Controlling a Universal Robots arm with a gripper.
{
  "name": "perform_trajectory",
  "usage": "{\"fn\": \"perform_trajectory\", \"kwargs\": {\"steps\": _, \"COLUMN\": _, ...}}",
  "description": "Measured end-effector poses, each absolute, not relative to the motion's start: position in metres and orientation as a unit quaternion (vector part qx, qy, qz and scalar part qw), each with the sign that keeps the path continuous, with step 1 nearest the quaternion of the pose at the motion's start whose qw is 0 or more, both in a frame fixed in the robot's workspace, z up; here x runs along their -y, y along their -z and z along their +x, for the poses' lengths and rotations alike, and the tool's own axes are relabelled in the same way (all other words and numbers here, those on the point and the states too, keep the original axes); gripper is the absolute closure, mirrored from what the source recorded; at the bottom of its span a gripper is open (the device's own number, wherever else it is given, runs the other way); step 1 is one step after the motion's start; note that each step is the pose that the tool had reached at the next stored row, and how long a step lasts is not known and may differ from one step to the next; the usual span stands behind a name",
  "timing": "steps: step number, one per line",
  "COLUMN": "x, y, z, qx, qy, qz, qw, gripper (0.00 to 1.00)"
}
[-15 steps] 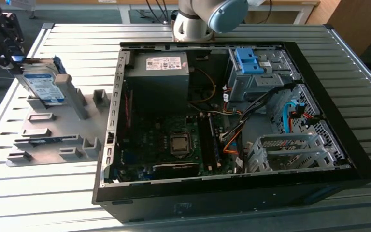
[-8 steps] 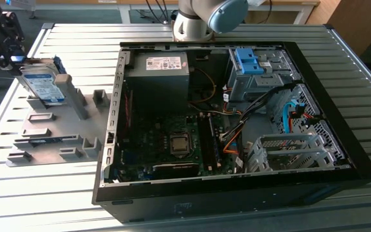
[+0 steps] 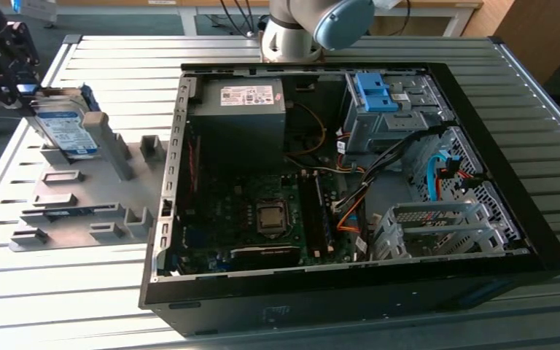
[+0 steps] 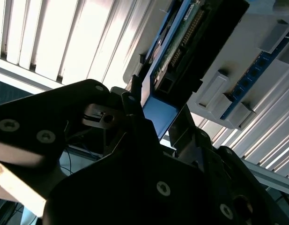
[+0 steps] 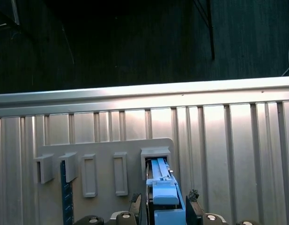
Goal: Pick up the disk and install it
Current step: 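Pick up the disk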
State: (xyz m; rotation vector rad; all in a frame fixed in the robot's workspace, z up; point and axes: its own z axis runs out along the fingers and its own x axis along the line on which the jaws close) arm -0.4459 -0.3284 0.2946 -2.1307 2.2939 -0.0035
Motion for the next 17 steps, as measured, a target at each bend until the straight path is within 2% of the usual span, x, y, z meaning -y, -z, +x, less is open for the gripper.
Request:
{"fn": "perform_trajectory", "kwargs": {"steps": 6, "x": 0.3283, "y": -0.2904, "z": -0.4459, "qx": -0.733, "qy": 0.002, "qz": -0.681, "qw": 0.004, "gripper": 0.53}}
{"fn": "perform_trajectory", "kwargs": {"steps": 7, "x": 0.3284, "y": -0.2899, "z": -0.4459, "qx": -0.733, "qy": 0.002, "qz": -0.681, "qw": 0.004, "gripper": 0.59}}
{"fn": "perform_trajectory", "kwargs": {"steps": 17, "x": 0.3284, "y": -0.2889, "z": -0.4459, "qx": -0.733, "qy": 0.004, "qz": -0.681, "qw": 0.002, "gripper": 0.61}}
